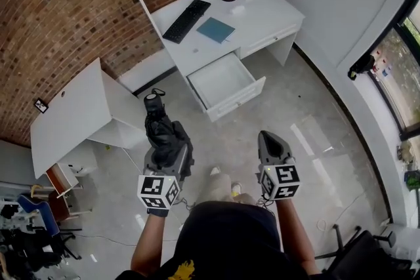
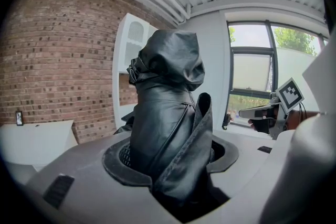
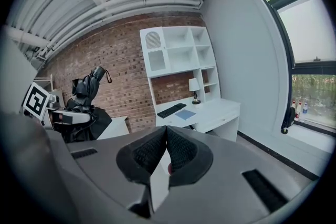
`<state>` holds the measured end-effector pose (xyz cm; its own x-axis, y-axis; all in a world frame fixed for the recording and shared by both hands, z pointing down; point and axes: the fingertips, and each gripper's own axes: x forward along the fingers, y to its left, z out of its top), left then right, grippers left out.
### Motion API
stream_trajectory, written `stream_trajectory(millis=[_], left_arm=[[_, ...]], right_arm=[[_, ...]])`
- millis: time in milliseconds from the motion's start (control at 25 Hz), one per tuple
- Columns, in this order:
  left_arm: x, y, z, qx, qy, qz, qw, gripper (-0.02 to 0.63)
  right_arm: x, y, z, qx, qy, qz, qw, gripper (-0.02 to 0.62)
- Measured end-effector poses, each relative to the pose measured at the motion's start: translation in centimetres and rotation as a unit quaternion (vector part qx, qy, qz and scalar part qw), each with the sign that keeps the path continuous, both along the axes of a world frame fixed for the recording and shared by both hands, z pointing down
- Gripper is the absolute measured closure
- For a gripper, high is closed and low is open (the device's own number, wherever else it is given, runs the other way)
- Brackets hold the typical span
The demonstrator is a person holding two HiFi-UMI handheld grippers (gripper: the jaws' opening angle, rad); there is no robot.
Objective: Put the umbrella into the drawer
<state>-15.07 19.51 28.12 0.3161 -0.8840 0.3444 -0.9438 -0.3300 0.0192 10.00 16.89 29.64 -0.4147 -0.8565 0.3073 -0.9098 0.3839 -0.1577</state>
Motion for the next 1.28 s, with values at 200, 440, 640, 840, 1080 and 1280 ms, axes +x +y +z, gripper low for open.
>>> stream_trajectory(millis=[200, 440, 640, 840, 1080, 1280], left_arm=[[-1.4, -3.0, 1.1, -0.011, 0.007, -0.012, 0.9998, 0.337], [-2.3, -9.2, 2.4, -0.017, 0.019, 0.005, 0.9997, 0.337], [-2.3, -17.0, 4.0, -0.038, 0.042, 0.011, 0.9983, 0.337], [-2.4, -23.9, 4.6, -0.047, 0.042, 0.042, 0.9971, 0.337], [-3.4, -30.6, 5.6, -0.068, 0.041, 0.083, 0.9934, 0.339], [-3.6, -34.6, 7.9, -0.1, 0.048, 0.109, 0.9878, 0.339]], right_arm=[[-1.6, -3.0, 1.1, -0.013, 0.005, -0.014, 1.0, 0.595], [-2.7, -8.8, 1.5, -0.023, 0.012, -0.002, 1.0, 0.595], [-2.7, -15.8, 1.3, -0.034, 0.032, 0.005, 0.999, 0.595], [-3.1, -22.6, 0.9, -0.042, 0.059, 0.024, 0.997, 0.595], [-5.7, -28.7, 0.6, -0.046, 0.069, 0.028, 0.996, 0.595], [-6.4, -32.2, 1.9, -0.051, 0.082, 0.055, 0.994, 0.595]])
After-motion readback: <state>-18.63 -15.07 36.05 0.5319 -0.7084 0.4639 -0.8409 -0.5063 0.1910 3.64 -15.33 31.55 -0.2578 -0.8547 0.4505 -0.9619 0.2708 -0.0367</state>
